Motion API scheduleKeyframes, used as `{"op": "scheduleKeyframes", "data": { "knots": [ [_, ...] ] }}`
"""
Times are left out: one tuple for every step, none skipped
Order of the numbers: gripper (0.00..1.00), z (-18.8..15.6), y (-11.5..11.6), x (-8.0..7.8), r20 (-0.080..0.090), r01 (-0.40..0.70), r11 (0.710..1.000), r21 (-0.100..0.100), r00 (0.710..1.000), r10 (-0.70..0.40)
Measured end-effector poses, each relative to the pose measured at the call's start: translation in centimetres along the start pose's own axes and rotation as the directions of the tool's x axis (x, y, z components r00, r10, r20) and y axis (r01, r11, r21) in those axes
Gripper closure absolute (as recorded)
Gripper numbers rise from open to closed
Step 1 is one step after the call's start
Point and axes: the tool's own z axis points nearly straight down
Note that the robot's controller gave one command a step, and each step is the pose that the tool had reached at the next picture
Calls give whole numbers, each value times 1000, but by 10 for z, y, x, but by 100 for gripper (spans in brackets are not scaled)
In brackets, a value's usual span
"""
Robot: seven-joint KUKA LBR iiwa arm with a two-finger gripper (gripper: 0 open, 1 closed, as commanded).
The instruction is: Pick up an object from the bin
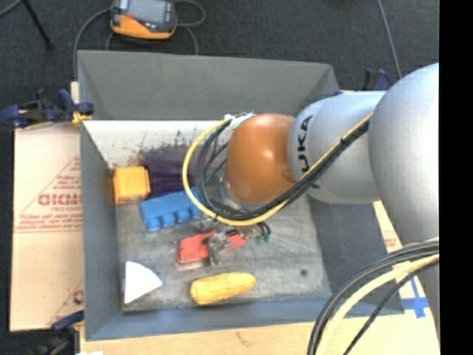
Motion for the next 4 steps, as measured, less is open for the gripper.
{"op": "scheduleKeyframes", "data": {
  "knots": [
    [100, -17, 0, 4, -15, 0, 1000, 0, 1000, 0],
    [100, -40, -1, 4, -16, -2, 1000, 2, 1000, 2],
    [100, -62, -1, 2, -13, -2, 1000, 3, 1000, 2],
    [100, -78, -2, 1, -7, -3, 1000, 5, 1000, 3]
  ]
}}
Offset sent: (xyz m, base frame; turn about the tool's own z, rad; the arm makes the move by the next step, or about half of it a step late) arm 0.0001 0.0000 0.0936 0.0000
